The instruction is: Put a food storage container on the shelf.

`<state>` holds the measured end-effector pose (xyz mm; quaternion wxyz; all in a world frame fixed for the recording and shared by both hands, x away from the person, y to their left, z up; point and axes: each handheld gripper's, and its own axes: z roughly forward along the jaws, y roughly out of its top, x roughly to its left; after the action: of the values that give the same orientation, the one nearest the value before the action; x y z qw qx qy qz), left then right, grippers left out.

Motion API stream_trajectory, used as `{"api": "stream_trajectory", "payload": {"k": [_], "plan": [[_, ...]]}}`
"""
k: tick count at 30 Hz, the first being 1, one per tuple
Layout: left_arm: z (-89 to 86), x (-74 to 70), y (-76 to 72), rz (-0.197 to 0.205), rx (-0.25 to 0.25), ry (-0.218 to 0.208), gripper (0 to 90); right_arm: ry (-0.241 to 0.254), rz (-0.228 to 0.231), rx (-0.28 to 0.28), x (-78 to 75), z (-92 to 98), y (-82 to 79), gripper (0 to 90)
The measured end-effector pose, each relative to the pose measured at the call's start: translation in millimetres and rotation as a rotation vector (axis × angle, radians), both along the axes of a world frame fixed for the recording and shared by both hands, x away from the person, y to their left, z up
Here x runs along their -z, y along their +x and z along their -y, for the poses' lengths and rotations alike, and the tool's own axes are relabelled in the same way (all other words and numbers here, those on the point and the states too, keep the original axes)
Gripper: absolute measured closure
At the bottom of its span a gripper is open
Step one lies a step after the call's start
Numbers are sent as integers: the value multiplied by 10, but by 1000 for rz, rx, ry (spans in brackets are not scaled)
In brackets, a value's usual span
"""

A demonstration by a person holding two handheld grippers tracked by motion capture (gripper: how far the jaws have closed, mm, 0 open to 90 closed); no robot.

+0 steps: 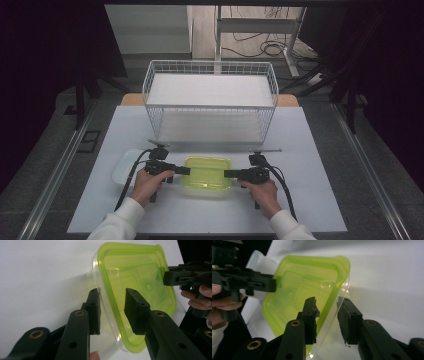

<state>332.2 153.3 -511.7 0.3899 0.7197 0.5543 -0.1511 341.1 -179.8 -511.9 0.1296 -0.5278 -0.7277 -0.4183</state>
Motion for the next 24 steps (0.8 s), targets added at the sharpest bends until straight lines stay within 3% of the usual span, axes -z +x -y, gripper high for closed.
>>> {"api": "stream_trajectory", "payload": {"k": [2, 5, 10, 17, 24], "plan": [[-9, -3, -9, -2, -6, -26, 697, 20, -19, 13, 10, 18, 8, 710], [-15, -46, -37, 30, -12, -37, 734, 43, -29, 33, -4, 49, 11, 742], [-25, -90, -70, 44, -23, -52, 767, 60, -7, 45, -48, 71, -12, 775], [-21, -154, -127, 75, -27, -62, 780, 45, 41, 30, -126, 75, -56, 784], [-15, -275, -205, 136, -22, -66, 784, 29, 133, 1, -295, 77, -99, 784]]}}
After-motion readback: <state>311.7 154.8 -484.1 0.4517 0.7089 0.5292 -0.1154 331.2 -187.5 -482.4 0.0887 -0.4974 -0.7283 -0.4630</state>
